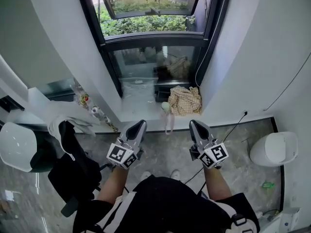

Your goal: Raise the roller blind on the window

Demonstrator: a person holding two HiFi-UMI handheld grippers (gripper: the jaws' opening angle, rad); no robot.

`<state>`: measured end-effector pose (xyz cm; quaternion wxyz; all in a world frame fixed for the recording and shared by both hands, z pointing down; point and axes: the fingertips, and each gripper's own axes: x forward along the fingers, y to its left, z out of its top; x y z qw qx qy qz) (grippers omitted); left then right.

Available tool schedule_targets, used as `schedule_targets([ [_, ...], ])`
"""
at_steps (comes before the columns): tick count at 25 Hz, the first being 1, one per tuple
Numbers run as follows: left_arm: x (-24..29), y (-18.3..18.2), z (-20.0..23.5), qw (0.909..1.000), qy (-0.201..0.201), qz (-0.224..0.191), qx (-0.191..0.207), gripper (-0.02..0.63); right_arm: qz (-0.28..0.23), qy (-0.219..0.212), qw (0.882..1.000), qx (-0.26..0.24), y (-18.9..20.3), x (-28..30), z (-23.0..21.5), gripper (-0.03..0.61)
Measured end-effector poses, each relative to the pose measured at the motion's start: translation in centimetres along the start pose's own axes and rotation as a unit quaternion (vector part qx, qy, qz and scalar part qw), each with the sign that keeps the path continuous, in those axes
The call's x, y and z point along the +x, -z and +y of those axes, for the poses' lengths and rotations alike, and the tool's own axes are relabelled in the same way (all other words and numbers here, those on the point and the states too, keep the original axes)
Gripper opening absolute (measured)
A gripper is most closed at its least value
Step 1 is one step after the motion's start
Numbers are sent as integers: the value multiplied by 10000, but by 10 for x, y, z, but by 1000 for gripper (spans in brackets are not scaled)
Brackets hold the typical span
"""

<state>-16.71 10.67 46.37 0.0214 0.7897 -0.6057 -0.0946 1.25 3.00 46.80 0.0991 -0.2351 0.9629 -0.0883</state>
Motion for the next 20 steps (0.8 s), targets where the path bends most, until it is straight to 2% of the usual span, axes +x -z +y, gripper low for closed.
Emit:
schedule_targets([
  [5,-3,2,6,10000,-8,14,-37,12,20,135,9998,-129,1,-2,-2,-3],
  [20,2,2,7,9995,76,-92,-290,12,200,-31,9998,-19,16,10,16,-2],
])
